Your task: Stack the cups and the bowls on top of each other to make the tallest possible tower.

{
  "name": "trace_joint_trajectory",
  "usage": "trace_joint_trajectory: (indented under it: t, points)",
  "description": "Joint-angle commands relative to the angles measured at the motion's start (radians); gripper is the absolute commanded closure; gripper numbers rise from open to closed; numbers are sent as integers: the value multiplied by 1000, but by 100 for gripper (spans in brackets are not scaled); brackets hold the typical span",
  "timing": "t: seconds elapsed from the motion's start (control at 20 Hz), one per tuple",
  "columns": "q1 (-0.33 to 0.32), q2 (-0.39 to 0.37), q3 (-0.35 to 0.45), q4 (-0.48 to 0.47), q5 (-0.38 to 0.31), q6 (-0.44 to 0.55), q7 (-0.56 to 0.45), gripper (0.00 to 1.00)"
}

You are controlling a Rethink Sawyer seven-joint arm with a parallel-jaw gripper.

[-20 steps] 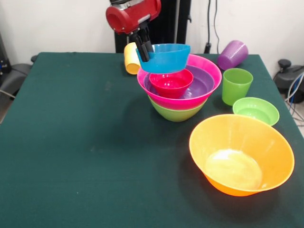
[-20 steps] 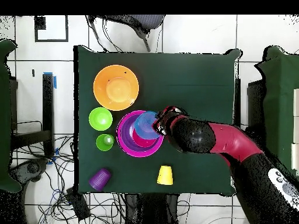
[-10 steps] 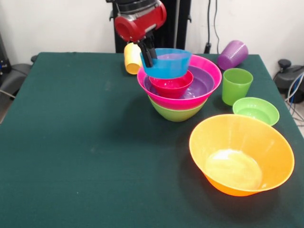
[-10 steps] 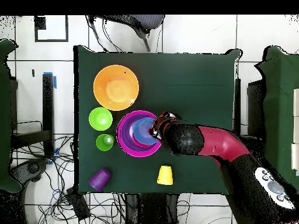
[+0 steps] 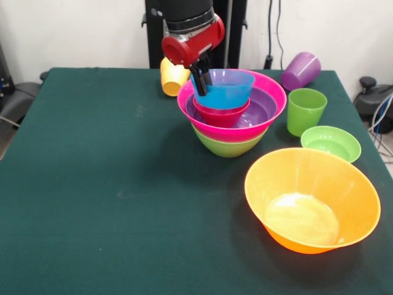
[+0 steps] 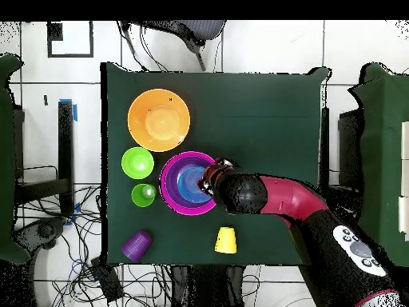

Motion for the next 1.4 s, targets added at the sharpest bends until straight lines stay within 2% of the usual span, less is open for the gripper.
trace_joint_trajectory:
  t: [0.05, 0.85, 1.4]
  points:
    - [43, 70, -72, 1, -9, -79, 239, 100]
    - [90, 73, -132, -25, -7, -47, 217, 100]
    - [101, 69, -138, -25, 14, -44, 215, 100]
